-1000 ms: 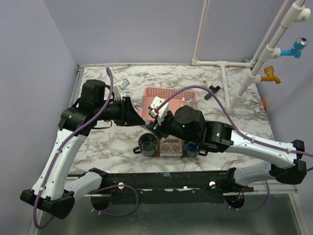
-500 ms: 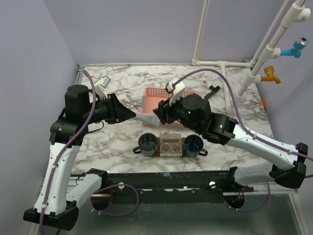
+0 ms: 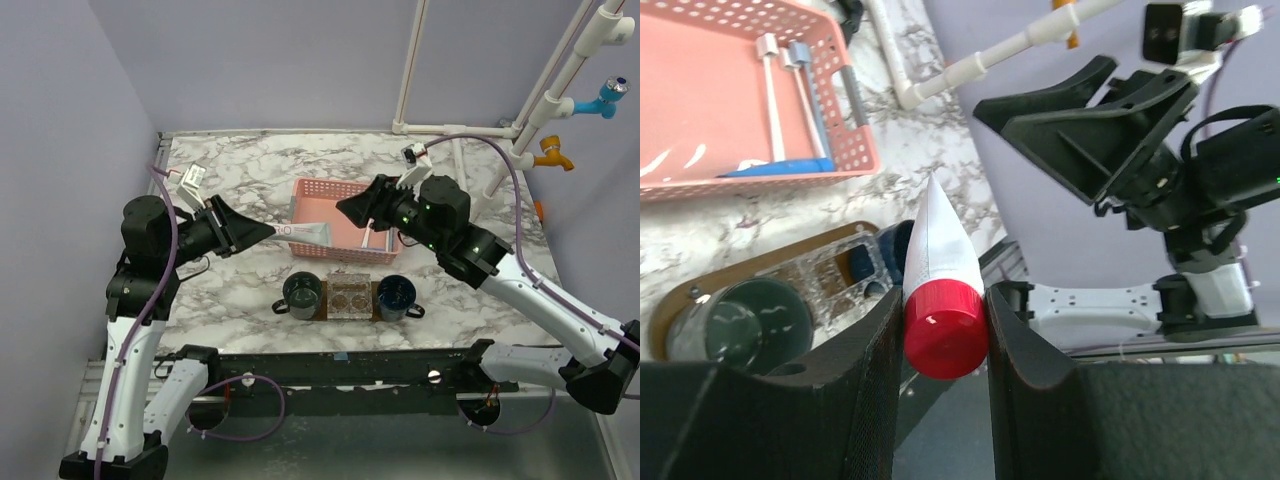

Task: Prepare toiletry sets of a toothbrush and toothpaste on the tray

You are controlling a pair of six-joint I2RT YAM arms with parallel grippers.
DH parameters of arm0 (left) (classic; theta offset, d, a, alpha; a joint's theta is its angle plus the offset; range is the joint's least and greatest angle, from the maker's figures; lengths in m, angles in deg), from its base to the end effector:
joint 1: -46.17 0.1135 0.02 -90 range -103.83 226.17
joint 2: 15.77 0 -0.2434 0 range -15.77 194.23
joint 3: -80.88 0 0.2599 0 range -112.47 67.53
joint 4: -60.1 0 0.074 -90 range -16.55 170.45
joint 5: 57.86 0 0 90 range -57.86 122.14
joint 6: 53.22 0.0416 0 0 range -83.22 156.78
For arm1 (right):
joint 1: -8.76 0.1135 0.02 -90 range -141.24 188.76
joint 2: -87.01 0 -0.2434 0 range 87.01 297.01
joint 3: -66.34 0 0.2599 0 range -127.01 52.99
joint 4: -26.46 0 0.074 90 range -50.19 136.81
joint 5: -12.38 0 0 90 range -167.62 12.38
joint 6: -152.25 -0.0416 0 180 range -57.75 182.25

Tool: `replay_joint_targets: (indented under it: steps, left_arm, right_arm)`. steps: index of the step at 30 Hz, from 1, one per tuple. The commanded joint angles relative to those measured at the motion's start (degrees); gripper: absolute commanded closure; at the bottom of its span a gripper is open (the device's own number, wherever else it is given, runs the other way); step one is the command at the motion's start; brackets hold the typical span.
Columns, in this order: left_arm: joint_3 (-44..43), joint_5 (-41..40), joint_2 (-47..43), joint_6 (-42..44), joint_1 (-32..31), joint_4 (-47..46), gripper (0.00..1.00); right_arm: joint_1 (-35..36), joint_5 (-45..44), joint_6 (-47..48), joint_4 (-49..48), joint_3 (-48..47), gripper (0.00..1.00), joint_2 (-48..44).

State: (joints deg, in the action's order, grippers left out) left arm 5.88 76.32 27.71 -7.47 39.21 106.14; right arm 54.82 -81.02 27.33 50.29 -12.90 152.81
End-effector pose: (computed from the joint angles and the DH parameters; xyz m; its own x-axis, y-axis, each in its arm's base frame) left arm 0.1607 -0.0488 0.3908 -0.7062 -0.4179 -0.5715 0.3683 0.4726 -0.8007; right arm 0.2007 0.2047 0.3751 -0.4909 0.3141 -0.8126 -0.4846 0.6767 0.5543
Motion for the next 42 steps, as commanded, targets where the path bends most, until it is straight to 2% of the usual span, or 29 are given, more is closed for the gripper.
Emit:
replay_joint_targets:
  steps: [1, 13, 20, 24, 31, 36, 42]
  left_arm:
    - [3.07, 5.38, -2.59, -9.67, 0.72, -12.68, 1.0]
    - [9.41, 9.92, -4.9, -22.16, 1.16, -27.66, 1.0]
    - [13.28, 13.02, -4.99, -28.26, 1.22, -37.41, 1.0]
    - [13.74, 13.68, -5.33, -28.26, 1.17, -37.94, 1.0]
    - [14.34, 14.58, -5.25, -28.53, 1.17, -38.83, 1.0]
    - [14.15, 15.04, -4.92, -28.46, 1.21, -39.66, 1.0]
    - [13.84, 15.39, -4.34, -28.35, 1.18, -40.64, 1.0]
  right_arm:
    - [-1.52, 8.84, -10.12, -7.43, 4.66, 0.44, -2.89]
    - [-2.68, 19.74, -23.4, -32.45, 20.76, 0.42, -9.67]
    - [-2.73, 23.47, -28.91, -43.36, 24.78, 0.43, -9.39]
    - [-2.73, 25.58, -30.19, -45.79, 24.72, 0.45, -8.42]
    - [-2.76, 28.77, -33.08, -49.26, 24.29, 0.6, -6.13]
    - [-2.74, 30.06, -33.6, -49.77, 24.05, 0.62, -5.83]
    - [-2.73, 30.3, -33.68, -49.06, 24.23, 0.72, -6.74]
